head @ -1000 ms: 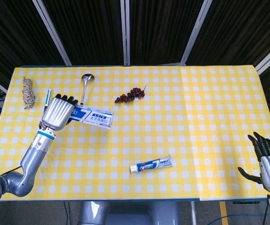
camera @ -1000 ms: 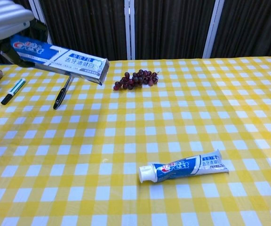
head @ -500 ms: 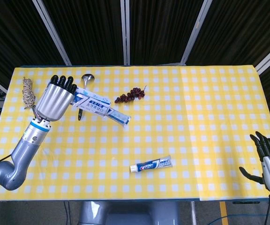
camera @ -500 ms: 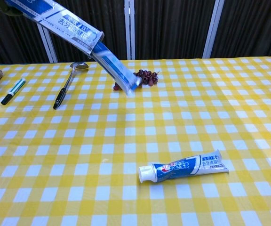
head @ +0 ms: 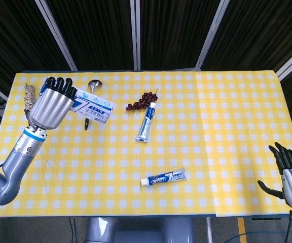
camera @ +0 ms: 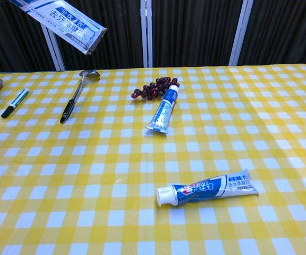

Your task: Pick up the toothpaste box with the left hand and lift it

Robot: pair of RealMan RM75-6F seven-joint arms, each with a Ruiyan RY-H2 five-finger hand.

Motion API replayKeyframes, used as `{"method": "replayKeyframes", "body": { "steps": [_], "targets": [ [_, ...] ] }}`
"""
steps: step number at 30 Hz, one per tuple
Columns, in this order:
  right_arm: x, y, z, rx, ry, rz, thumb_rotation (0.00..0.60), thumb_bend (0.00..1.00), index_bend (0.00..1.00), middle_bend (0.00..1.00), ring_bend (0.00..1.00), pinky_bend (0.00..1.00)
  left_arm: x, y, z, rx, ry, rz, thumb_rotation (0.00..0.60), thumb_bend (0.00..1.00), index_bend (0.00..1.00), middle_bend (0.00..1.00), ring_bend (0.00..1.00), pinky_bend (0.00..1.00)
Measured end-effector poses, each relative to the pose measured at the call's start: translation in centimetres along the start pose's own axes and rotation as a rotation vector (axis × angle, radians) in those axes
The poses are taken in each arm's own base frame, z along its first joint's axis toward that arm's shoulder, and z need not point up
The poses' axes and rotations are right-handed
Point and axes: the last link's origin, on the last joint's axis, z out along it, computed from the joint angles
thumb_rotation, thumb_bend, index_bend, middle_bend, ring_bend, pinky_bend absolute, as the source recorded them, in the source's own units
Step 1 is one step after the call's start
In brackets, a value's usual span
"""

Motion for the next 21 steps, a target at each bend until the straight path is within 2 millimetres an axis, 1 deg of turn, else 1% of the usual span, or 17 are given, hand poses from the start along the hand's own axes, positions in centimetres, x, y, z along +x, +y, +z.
{"method": "replayKeyframes", "body": {
  "steps": [3,5,10,14,16,19,21],
  "targets": [
    [-0.1,0.0,0.0,0.001,-0.004,-0.002,0.600,0.09,0.00,0.00,0.00,0.00,0.0,0.2,-0.3,0.002,-0.013,-0.057,0.600,0.35,0.45,0.30,0.33,0.42],
    [-0.1,-0.1,0.0,0.000,-0.003,-0.003,0.600,0.09,0.00,0.00,0.00,0.00,-0.1,0.6,-0.5,-0.004,-0.033,-0.125,0.600,0.34,0.45,0.30,0.33,0.42],
    [0.0,0.0,0.0,-0.007,-0.001,-0.002,0.600,0.08,0.00,0.00,0.00,0.00,-0.6,2.5,-1.4,-0.022,-0.153,-0.371,0.600,0.33,0.45,0.30,0.33,0.42],
    [0.1,0.0,0.0,-0.005,0.001,-0.002,0.600,0.09,0.00,0.00,0.00,0.00,-1.3,4.4,-2.2,-0.033,-0.259,-0.548,0.600,0.22,0.41,0.26,0.30,0.41],
    [0.1,0.1,0.0,-0.008,0.001,-0.001,0.600,0.08,0.00,0.00,0.00,0.00,-1.6,5.2,-2.6,-0.039,-0.312,-0.641,0.600,0.19,0.37,0.23,0.27,0.38],
    [0.1,0.2,0.0,-0.011,0.002,0.000,0.600,0.08,0.00,0.00,0.00,0.00,-2.2,6.4,-3.3,-0.039,-0.391,-0.777,0.600,0.15,0.28,0.13,0.20,0.29],
    [0.1,0.1,0.0,-0.010,0.002,0.000,0.600,0.08,0.00,0.00,0.00,0.00,-2.6,7.0,-3.8,-0.037,-0.434,-0.844,0.600,0.12,0.18,0.03,0.10,0.18]
  ]
}}
